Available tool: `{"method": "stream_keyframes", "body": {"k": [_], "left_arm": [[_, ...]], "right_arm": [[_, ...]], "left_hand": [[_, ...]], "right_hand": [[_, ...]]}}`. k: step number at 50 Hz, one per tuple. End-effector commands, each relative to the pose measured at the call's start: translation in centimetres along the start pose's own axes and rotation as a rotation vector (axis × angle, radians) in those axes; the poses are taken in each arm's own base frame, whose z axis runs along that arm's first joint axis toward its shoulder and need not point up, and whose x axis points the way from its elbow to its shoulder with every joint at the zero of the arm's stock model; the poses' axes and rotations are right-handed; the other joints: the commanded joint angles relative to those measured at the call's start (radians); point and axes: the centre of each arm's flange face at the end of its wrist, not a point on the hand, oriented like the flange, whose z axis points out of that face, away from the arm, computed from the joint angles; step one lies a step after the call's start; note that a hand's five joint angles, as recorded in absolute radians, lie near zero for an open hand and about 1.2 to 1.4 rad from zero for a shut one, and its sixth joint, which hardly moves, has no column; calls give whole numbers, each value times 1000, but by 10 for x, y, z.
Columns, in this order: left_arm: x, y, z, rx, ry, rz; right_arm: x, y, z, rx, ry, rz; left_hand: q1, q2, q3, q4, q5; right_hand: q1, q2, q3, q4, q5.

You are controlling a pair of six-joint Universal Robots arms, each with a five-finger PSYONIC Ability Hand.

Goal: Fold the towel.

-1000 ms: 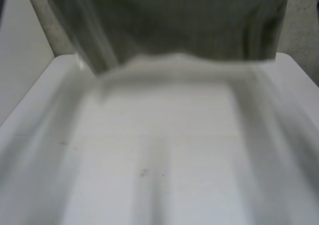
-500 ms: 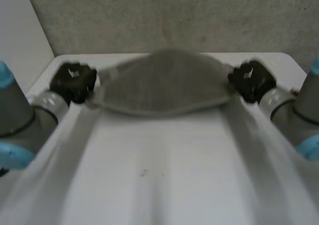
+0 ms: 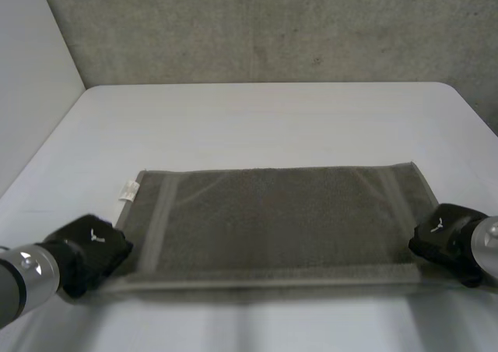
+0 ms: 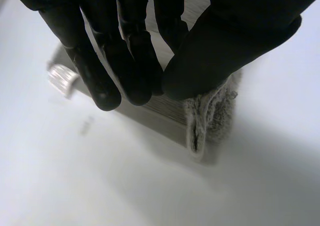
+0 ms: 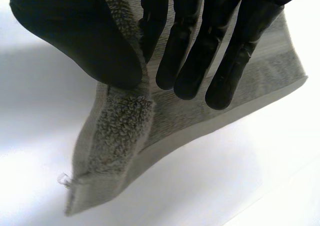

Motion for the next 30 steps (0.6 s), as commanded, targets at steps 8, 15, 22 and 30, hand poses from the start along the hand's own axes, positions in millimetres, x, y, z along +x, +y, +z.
{"method": "stream_keyframes", "body": {"k": [8,15,22,30], "left_arm": [[-35,-38,75,163,-96,-16],[-56,-61,111,234,-170,-25],[-71,-72,133,285,-239,-45],[-77,-86,154,318,-276,-24]], "right_arm": [[37,-22,66,94,150,84],[61,-41,108,202,309,56],[69,-52,135,253,380,39],[73,-60,162,284,421,26]], "left_hand": [[195,178,180,178,179],[195,178,180,178,179],[195,178,180,178,179],[195,178,180,178,179]], "right_hand": [[433,213,206,200,220],[433,213,206,200,220],[433,213,206,200,220],[433,213,206,200,220]]}}
